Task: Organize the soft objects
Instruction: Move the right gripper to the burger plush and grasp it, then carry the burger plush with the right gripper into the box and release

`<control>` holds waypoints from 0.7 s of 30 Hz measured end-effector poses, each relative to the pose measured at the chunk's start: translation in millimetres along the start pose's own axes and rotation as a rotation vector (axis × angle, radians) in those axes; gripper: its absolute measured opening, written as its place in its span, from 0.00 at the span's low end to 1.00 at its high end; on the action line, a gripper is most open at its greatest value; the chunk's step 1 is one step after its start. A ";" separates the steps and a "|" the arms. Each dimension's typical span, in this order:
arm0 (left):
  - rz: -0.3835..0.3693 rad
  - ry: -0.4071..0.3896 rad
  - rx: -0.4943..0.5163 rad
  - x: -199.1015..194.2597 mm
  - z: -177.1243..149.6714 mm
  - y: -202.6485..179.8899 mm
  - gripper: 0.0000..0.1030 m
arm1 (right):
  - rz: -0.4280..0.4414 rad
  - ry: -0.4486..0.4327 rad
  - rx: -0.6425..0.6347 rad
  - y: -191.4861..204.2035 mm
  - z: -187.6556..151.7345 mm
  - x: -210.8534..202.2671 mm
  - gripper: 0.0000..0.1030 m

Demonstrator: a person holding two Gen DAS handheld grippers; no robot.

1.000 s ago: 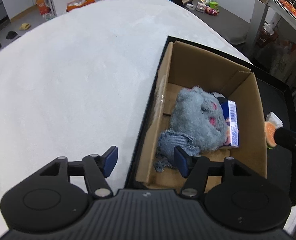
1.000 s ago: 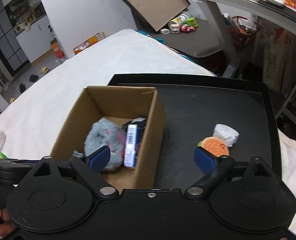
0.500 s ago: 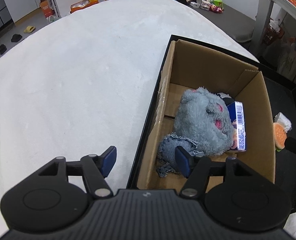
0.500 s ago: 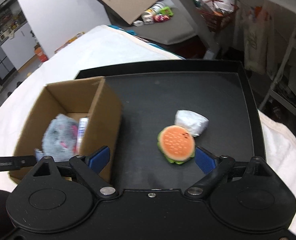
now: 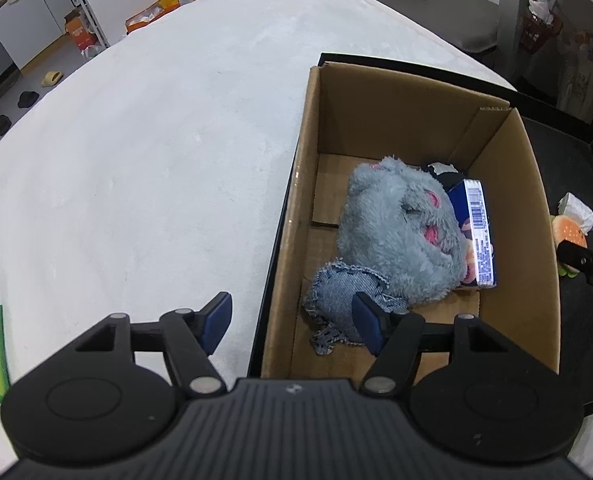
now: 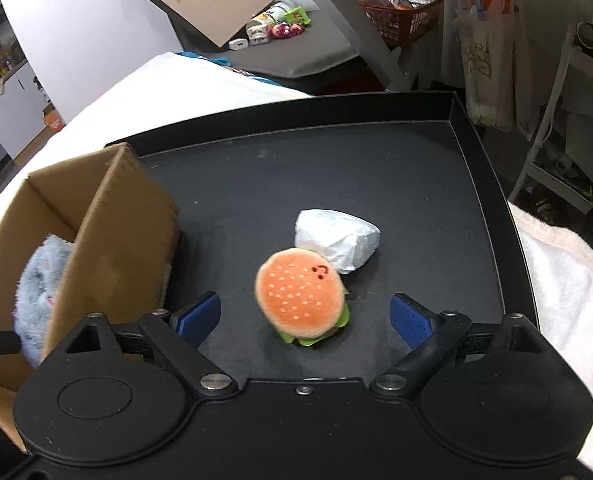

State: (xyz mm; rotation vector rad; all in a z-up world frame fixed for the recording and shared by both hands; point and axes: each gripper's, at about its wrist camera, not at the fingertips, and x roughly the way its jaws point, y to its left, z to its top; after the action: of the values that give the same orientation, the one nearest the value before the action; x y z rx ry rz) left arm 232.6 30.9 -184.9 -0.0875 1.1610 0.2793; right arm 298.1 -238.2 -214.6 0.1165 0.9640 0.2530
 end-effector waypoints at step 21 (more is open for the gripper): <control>0.015 0.017 0.031 -8.7 -9.2 -8.1 0.66 | 0.008 0.047 0.015 -7.2 -12.3 -11.8 0.33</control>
State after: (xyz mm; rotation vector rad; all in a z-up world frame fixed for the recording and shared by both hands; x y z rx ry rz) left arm 223.3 19.6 -181.2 -0.0541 1.1833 0.2740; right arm 282.7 -248.5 -213.7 0.1286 1.0124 0.2573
